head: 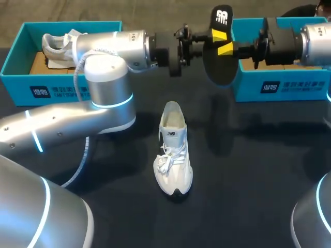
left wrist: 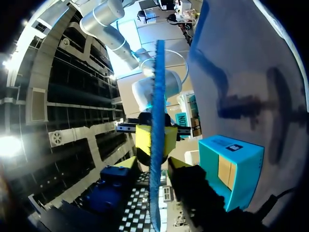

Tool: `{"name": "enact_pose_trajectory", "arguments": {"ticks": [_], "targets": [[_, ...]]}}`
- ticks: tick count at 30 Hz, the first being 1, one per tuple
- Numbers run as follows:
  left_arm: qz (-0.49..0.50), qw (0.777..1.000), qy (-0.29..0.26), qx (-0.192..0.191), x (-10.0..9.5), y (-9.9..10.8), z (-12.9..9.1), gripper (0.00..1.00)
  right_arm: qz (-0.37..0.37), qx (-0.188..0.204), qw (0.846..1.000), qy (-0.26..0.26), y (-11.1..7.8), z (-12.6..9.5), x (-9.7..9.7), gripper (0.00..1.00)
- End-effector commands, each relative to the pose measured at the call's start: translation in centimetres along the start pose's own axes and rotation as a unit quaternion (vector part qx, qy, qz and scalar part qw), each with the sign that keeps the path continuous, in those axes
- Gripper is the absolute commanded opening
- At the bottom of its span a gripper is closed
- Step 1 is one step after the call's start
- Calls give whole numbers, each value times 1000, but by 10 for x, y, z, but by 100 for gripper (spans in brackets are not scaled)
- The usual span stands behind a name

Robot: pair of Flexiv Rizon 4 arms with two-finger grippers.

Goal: Take the shoe out of the shoebox, open the shoe tongue, remove and reinsert the insole, then place the shoe into the shoebox

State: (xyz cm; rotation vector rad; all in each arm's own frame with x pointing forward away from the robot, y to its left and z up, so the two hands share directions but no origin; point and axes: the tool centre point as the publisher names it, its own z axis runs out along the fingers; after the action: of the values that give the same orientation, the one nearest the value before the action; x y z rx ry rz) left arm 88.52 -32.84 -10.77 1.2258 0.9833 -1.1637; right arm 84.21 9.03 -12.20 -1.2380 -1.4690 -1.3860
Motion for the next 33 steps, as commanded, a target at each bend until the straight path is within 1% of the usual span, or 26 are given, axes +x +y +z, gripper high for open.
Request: {"name": "enact_pose_trajectory", "arguments": {"ticks": [1, 5, 8, 11, 12, 14, 17, 19, 20, 22, 25, 30, 33], "targets": [[-3, 1000, 10, 21, -2, 4, -17, 100, -10, -14, 1000, 8, -8, -4, -7, 0], [-5, 999, 19, 32, -4, 4, -34, 100, -25, -19, 999, 5, -9, -5, -10, 0], [3, 999, 22, 33, -5, 3, -50, 100, -53, -27, 998, 3, -8, -6, -13, 0], [4, 999, 25, 40, -4, 2, -58, 100, -82, -24, 996, 4, -7, -5, -13, 0], [2, 998, 32, 63, -4, -1, -66, 100, -121, -19, 992, 2, -5, -3, -11, 0], [-5, 996, 42, 82, -3, -6, -75, 100, -161, -12, 987, 10, -4, -1, -7, 0], [-10, 993, 58, 100, -2, -11, -86, 100, -205, 1, 979, 14, -3, 3, -4, 0], [-18, 992, 67, 109, -1, -15, -95, 100, -238, 11, 971, 15, -2, 8, 0, 0], [-20, 990, 81, 116, 0, -17, -100, 100, -260, 17, 965, 17, -3, 11, 2, 0], [-12, 985, 105, 136, 2, -22, -107, 100, -283, 24, 958, 25, -4, 14, 6, 0], [-17, 979, 125, 159, 6, -29, -116, 100, -316, 32, 948, 37, -6, 18, 10, 0], [-16, 970, 158, 183, 17, -33, -129, 100, -356, 40, 932, 55, -8, 28, 12, 0], [-18, 967, 166, 194, 24, -35, -137, 100, -375, 51, 923, 67, -9, 36, 11, 0]]}}
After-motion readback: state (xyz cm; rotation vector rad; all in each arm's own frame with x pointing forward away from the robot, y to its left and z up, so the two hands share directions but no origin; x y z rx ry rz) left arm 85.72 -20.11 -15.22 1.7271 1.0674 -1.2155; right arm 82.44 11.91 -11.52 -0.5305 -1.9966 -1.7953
